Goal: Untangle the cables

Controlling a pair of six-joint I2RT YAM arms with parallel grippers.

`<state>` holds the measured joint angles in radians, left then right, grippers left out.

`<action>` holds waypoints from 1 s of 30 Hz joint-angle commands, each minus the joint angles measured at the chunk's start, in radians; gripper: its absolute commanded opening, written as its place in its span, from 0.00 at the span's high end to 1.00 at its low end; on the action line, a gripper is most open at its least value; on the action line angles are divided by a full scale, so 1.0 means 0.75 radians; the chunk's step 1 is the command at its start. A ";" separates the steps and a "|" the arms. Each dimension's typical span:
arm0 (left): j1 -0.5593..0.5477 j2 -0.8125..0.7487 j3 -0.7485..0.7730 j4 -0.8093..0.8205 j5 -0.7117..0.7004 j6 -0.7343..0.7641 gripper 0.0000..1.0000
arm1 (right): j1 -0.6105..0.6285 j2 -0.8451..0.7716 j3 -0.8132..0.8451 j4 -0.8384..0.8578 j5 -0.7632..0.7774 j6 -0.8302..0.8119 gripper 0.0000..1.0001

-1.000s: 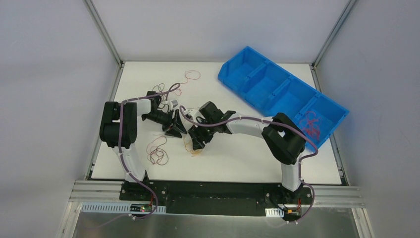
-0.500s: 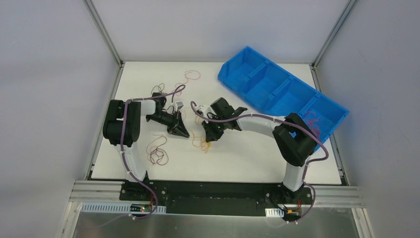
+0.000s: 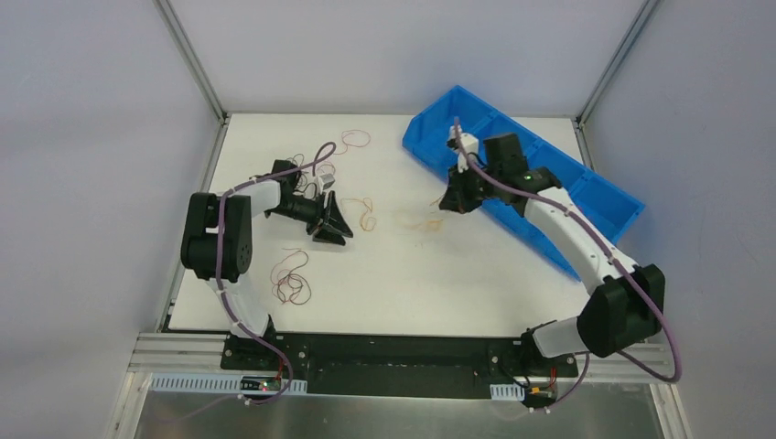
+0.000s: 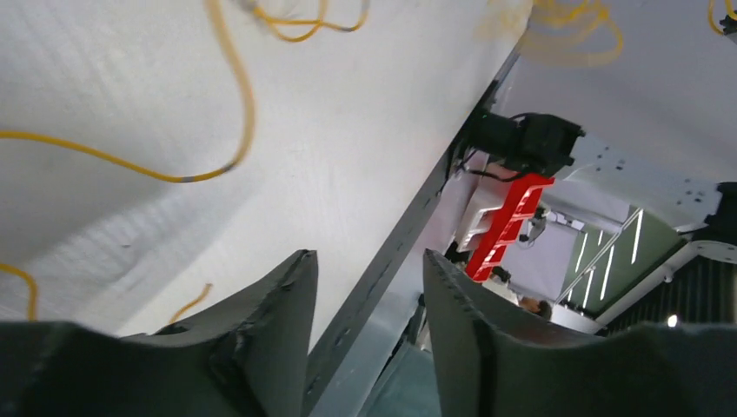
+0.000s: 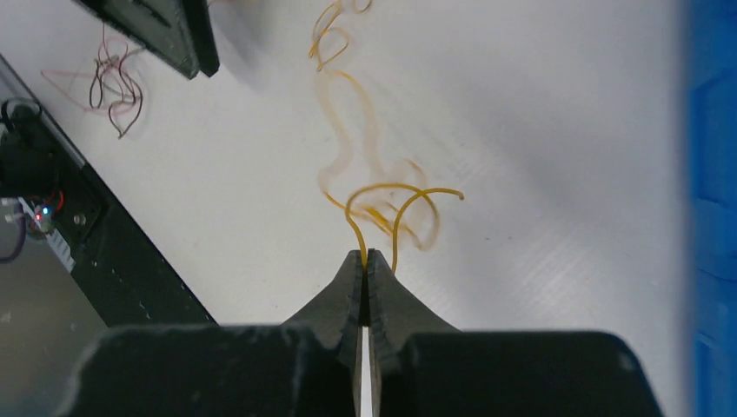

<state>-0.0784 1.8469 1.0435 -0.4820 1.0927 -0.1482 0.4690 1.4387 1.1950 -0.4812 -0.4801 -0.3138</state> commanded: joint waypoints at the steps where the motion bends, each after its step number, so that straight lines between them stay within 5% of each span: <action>1: -0.030 -0.224 0.127 -0.006 0.134 -0.005 0.44 | -0.154 -0.143 0.178 -0.234 -0.018 0.047 1.00; 10: -0.025 -0.323 0.207 -0.010 0.133 0.009 0.29 | -0.806 -0.164 0.386 -0.519 -0.079 -0.121 1.00; 17: -0.016 -0.316 0.235 -0.030 0.018 0.010 0.24 | -0.907 0.088 0.472 -0.359 0.065 -0.143 1.00; 19: 0.007 -0.308 0.235 -0.051 -0.035 0.013 0.21 | -0.907 0.190 0.564 -0.364 0.163 -0.131 0.86; 22: 0.055 -0.308 0.232 -0.088 -0.099 0.013 0.02 | -0.904 0.295 0.695 -0.392 0.221 -0.119 0.46; 23: 0.072 -0.312 0.231 -0.097 -0.113 0.010 0.01 | -0.892 0.309 0.724 -0.392 0.185 -0.108 0.39; 30: 0.202 -0.401 0.207 -0.105 -0.320 0.033 0.01 | -0.468 0.357 0.671 -0.232 0.058 -0.011 0.19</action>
<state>0.0319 1.6154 1.1870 -0.5369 0.9733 -0.1566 -0.0963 1.7069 1.6779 -0.7380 -0.3775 -0.3733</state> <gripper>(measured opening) 0.989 0.772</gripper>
